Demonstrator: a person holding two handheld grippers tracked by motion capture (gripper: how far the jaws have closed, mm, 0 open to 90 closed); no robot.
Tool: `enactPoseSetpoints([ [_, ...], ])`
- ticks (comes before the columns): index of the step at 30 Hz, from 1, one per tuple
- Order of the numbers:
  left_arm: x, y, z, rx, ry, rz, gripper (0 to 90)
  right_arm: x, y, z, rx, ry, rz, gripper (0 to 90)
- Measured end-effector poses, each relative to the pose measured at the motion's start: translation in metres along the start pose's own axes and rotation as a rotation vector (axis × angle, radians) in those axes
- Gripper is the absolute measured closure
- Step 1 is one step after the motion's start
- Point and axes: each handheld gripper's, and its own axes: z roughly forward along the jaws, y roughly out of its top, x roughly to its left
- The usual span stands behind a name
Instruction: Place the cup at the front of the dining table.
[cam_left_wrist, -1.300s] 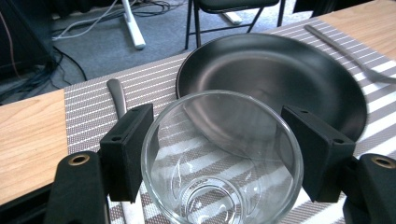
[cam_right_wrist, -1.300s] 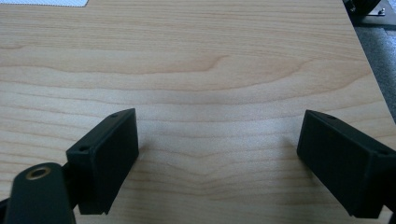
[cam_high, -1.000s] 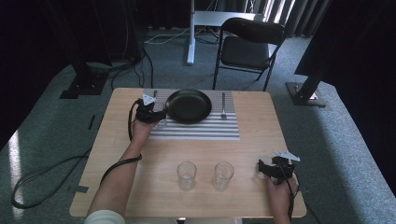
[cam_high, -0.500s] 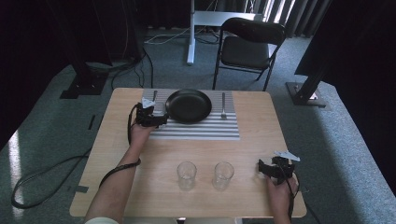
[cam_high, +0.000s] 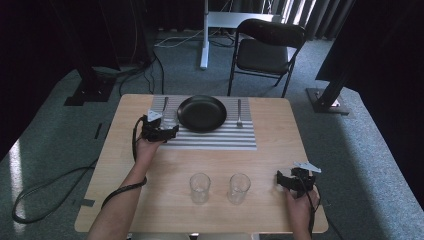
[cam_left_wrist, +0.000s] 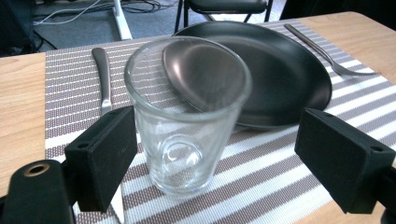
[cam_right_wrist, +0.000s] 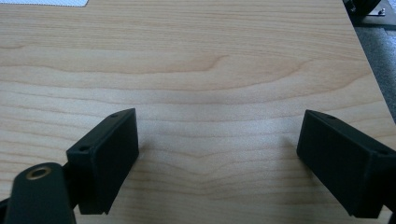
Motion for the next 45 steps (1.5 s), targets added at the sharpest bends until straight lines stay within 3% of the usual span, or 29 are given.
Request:
enactPoseSetpoints([
  [3, -0.003, -0.006, -0.005, -0.001, 0.016, 0.022, 13.8, 0.000, 0.000, 0.000, 0.000, 0.000, 0.000, 12.1],
  [10, 0.000, -0.023, -0.017, 0.004, 0.016, 0.004, 13.8, 0.000, 0.000, 0.000, 0.000, 0.000, 0.000, 12.1],
  [20, -0.004, -0.032, -0.034, -0.004, 0.007, 0.014, 13.8, 0.000, 0.000, 0.000, 0.000, 0.000, 0.000, 12.1],
  [26, -0.005, -0.041, -0.042, 0.003, -0.016, -0.010, 15.3, 0.000, 0.000, 0.000, 0.000, 0.000, 0.000, 12.1],
  [36, 0.000, -0.059, -0.057, 0.001, -0.011, -0.043, 15.3, 0.000, 0.000, 0.000, 0.000, -0.001, 0.001, 12.1],
  [45, 0.003, -0.076, -0.070, 0.014, 0.002, -0.048, 15.3, 0.000, 0.000, 0.000, 0.000, -0.002, 0.002, 12.1],
])
